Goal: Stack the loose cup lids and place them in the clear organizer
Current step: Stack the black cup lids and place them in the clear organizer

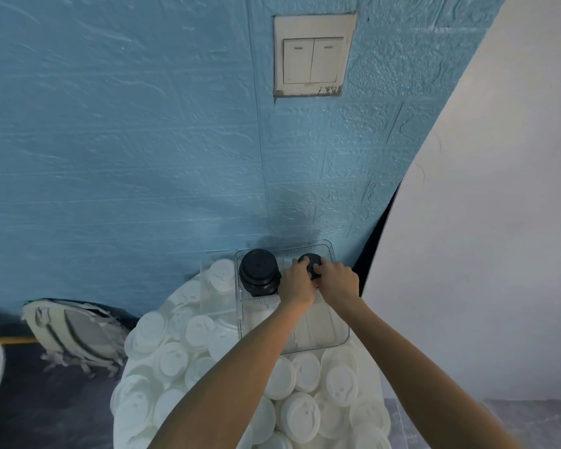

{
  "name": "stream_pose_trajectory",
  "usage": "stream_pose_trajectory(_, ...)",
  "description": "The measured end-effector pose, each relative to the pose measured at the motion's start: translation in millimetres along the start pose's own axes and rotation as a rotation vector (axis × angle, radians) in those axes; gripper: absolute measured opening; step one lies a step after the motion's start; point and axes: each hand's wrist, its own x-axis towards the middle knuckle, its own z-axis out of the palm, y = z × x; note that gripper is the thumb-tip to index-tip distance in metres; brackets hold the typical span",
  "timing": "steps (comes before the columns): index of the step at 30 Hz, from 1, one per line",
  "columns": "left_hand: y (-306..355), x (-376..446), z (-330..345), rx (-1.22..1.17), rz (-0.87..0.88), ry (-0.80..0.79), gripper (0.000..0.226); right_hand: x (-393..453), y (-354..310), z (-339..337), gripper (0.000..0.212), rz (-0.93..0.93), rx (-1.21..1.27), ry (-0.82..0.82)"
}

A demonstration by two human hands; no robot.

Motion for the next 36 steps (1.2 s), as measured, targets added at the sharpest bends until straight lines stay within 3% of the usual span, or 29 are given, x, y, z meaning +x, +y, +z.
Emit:
stream_pose_trajectory(11, 0, -5, -6, -0.053, 0.021, 0.01, 0.049, -4, -1, -14, 0.013, -0.014, 0.176, 0.028)
stream_pose_trajectory(19, 15, -30, -43, -0.368, 0.082, -0.028, 0.041, -26, -16, -43, 0.033, 0.045, 0.367, 0.102)
stream_pose_trajectory(26, 8, -82, -112, -0.694, 0.188, 0.165, 0.031, -71, -58, -89, 0.03, -0.014, 0.769, 0.347)
stream_pose_trajectory(36, -74, -127, -163, -0.873, 0.231, 0.338, 0.021, -138, -141, -86, 0.023, -0.28, 1.156, 0.315)
